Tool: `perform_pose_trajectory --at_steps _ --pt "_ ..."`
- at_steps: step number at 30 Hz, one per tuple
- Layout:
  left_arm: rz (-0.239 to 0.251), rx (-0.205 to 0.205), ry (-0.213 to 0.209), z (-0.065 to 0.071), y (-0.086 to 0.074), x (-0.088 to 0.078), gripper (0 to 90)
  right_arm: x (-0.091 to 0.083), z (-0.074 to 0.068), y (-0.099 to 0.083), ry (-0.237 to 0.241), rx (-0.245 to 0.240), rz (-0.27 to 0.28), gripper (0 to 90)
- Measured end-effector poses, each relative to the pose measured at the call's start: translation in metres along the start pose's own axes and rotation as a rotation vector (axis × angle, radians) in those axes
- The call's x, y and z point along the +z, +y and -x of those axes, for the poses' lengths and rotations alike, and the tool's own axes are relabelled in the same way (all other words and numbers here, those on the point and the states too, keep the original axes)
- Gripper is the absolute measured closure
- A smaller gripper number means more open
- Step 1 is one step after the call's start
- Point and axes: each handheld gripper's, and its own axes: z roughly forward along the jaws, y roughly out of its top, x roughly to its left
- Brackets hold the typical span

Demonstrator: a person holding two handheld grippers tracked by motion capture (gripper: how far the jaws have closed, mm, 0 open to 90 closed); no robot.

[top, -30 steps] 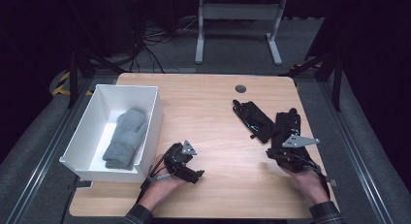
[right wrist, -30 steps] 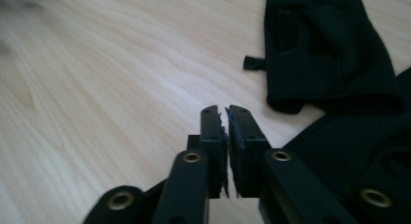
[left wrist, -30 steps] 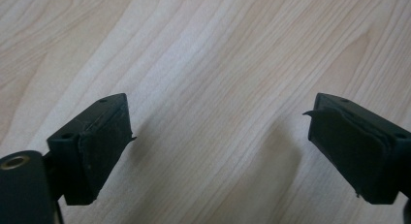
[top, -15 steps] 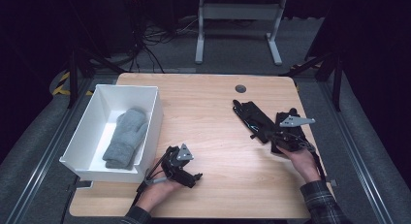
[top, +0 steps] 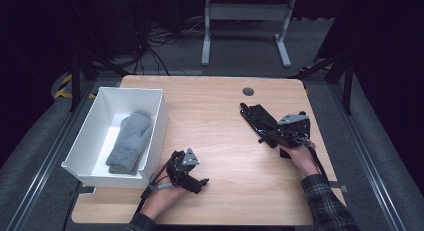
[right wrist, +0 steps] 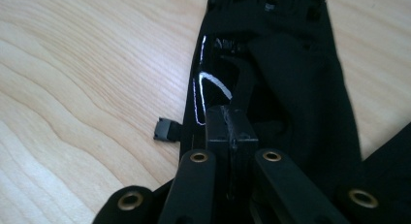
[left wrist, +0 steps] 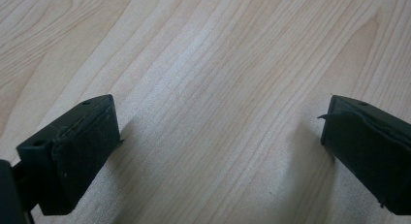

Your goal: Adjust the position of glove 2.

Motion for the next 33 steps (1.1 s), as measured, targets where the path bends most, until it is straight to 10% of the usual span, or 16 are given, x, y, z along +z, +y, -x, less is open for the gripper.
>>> perform_pose_trajectory --at_steps 33 --pt "0.004 0.001 -0.001 -0.001 0.0 0.0 1.7 0.001 -0.082 0.001 0.274 -0.192 -0.061 90.0"
